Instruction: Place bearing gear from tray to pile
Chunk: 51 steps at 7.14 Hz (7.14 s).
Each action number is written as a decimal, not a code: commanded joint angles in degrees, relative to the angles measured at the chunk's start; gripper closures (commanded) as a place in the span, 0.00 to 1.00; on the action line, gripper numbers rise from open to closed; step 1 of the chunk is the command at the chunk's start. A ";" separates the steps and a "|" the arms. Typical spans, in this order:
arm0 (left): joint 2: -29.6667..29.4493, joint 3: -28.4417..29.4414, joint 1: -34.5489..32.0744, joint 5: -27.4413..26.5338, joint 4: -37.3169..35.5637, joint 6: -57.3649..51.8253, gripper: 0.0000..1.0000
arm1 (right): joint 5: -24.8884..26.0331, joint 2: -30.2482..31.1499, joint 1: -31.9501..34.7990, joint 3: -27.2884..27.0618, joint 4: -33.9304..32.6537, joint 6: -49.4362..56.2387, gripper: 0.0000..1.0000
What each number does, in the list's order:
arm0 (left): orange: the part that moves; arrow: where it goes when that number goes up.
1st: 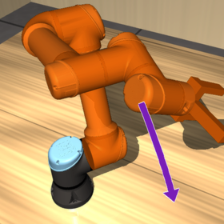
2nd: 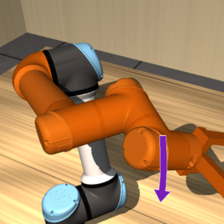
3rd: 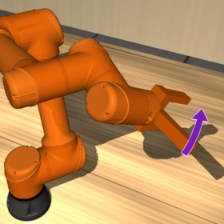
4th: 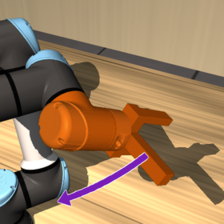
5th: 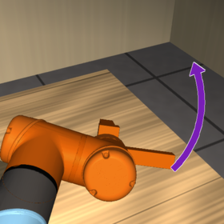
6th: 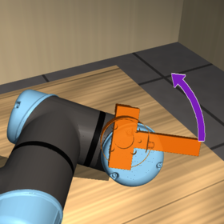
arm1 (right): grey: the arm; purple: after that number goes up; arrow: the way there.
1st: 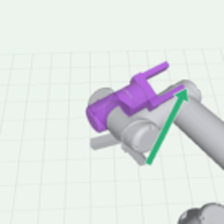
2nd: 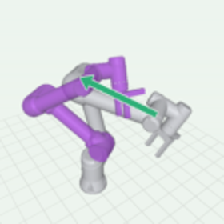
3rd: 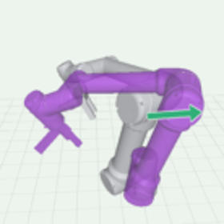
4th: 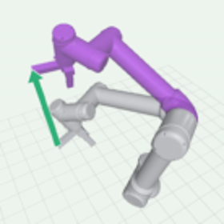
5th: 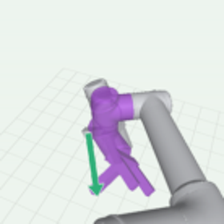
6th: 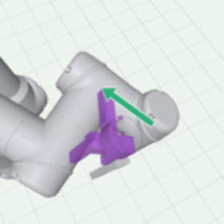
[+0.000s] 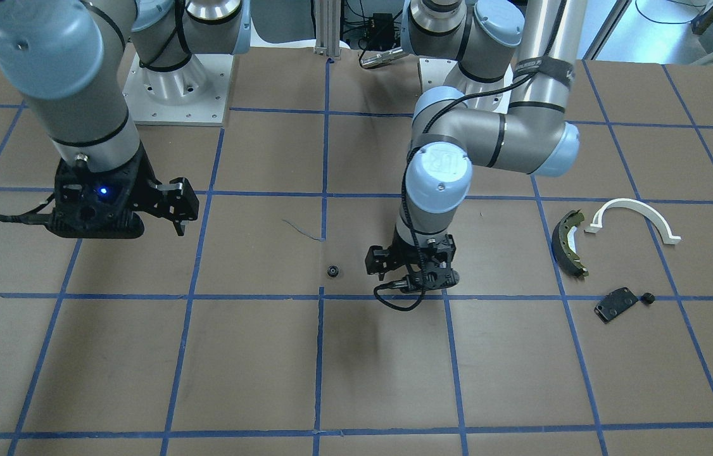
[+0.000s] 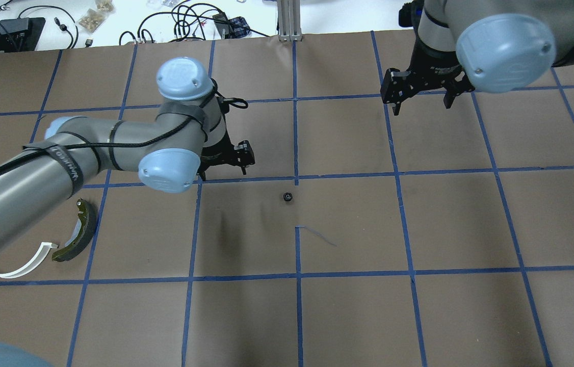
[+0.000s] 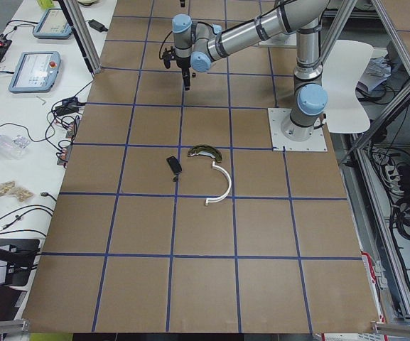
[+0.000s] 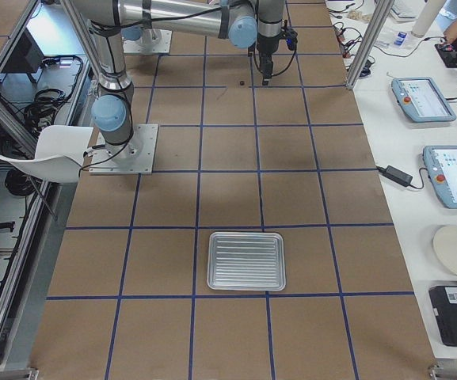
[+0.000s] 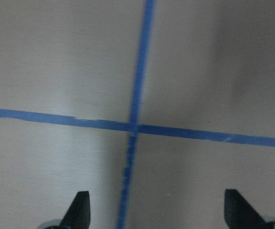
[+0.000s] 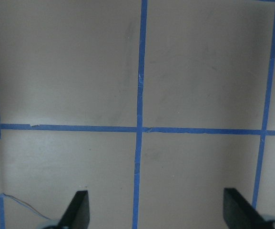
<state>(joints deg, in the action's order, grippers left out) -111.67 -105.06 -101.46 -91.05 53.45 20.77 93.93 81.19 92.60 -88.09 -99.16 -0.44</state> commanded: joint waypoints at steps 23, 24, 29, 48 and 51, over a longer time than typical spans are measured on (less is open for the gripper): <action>11.64 -0.14 26.61 -2.99 13.78 -33.44 1.00 | -4.28 1.42 3.03 6.00 4.76 -5.54 0.00; 12.52 -1.63 31.71 -3.08 13.62 -40.82 1.00 | -4.28 1.42 3.03 6.00 4.76 -5.54 0.00; 8.67 -6.64 51.35 -2.29 7.40 -64.10 1.00 | -4.45 1.34 2.94 6.00 4.41 -5.71 0.00; 15.53 26.42 10.92 1.76 37.48 -16.46 0.00 | -4.28 1.42 2.94 6.00 4.41 -5.71 0.00; 17.35 24.01 11.46 1.32 40.28 -16.99 0.00 | -4.28 1.42 2.94 6.00 4.50 -5.71 0.00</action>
<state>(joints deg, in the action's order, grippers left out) -95.16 -80.84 -90.16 -89.66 90.20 3.82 89.65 82.59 95.54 -82.09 -94.67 -6.15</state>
